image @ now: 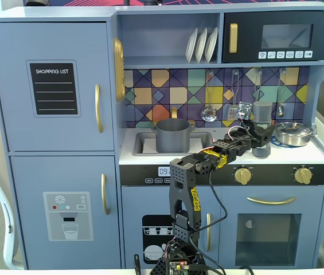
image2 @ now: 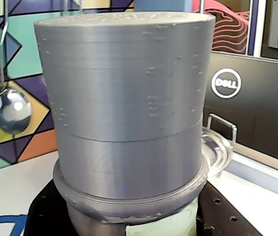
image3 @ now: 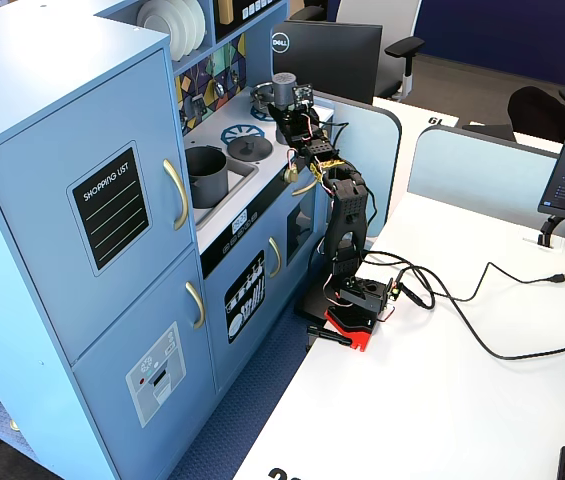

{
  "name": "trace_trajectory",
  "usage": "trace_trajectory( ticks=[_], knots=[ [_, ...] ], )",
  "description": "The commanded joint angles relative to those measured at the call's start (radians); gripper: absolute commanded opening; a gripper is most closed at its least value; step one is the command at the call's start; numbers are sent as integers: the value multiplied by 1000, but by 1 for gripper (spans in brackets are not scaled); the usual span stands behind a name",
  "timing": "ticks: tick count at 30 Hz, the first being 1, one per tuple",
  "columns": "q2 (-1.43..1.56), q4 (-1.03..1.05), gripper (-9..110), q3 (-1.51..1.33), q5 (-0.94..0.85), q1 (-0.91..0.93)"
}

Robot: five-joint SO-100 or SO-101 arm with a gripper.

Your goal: Put salt in the gray recipient

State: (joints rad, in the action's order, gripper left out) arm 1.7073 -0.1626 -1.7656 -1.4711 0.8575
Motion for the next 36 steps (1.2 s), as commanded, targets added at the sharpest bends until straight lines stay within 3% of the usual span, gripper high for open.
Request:
trace_trajectory(
  ticks=[1, 15, 21, 24, 31, 36],
  knots=[
    [11, -21, 0, 6, 20, 21],
    [-12, -17, 0, -3, 15, 28],
    [-3, -15, 39, -3, 91, 51],
    [15, -12, 51, -8, 98, 60],
    [104, 14, 55, -48, 81, 72],
    [316, 242, 53, -132, 104, 84]
  ],
)
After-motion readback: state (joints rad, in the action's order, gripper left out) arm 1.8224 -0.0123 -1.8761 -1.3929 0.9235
